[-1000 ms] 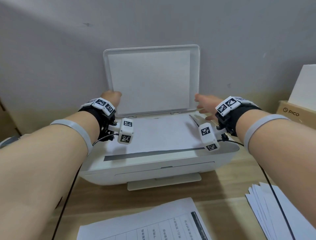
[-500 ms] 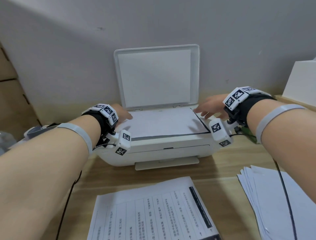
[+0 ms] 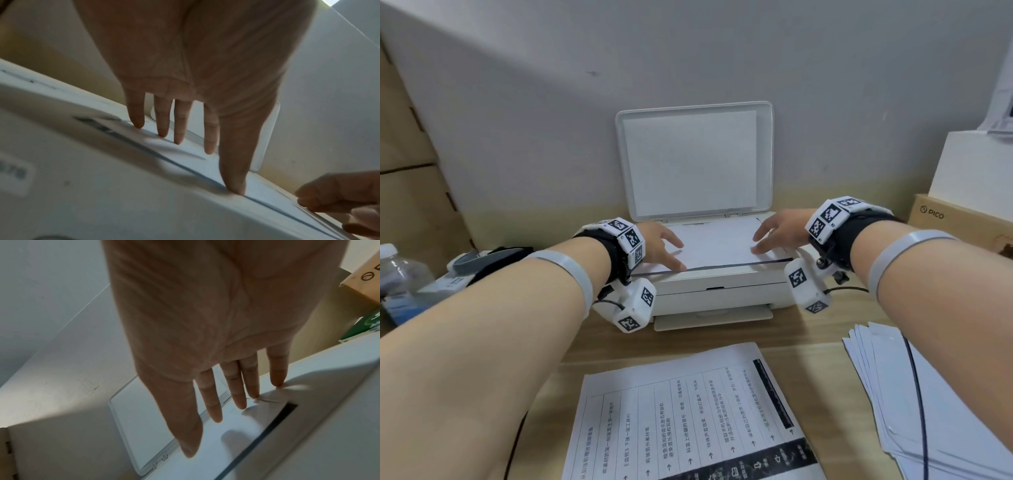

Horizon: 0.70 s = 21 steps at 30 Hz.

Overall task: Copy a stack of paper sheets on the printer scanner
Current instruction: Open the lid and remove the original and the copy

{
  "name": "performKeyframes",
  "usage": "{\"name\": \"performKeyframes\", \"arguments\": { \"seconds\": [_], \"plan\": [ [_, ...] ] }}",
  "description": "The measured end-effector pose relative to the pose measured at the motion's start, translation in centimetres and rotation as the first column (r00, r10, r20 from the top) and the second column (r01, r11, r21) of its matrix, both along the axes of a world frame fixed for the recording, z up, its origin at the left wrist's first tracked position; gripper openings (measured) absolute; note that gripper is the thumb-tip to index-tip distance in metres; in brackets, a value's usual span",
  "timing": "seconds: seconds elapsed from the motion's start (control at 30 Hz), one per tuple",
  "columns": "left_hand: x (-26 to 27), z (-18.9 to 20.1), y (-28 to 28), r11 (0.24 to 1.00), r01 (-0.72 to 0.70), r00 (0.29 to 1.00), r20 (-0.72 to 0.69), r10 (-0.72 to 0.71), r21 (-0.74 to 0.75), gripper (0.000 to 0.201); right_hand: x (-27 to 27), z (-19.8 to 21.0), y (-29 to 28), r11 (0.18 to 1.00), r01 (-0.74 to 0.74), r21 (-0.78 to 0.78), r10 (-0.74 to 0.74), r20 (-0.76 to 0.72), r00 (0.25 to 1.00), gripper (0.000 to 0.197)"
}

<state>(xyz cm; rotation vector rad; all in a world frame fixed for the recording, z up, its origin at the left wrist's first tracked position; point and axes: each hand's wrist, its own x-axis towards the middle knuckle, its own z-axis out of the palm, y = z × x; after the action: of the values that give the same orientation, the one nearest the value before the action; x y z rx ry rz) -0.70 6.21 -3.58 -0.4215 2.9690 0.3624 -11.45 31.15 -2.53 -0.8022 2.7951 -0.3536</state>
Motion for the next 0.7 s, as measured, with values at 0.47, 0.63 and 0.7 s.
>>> {"name": "performKeyframes", "arguments": {
  "seconds": [0.47,0.63,0.7],
  "plan": [
    [1.0,-0.7,1.5,0.989,0.120,0.955,-0.261,-0.139,-0.086,0.009,-0.5,-0.3,0.0,0.950,0.241,-0.199,-0.229,0.082,0.970,0.051],
    [0.4,-0.3,0.6,0.986,0.038,0.925,-0.378,0.028,0.165,0.016,-0.4,-0.2,0.9,0.792,0.474,-0.385,-0.355,0.340,0.871,0.063],
    [0.5,-0.1,0.4,0.972,0.063,0.925,-0.378,0.028,0.227,0.014,-0.6,0.0,1.1,0.776,0.499,-0.386,-0.338,0.414,0.845,0.060]
  ]
}}
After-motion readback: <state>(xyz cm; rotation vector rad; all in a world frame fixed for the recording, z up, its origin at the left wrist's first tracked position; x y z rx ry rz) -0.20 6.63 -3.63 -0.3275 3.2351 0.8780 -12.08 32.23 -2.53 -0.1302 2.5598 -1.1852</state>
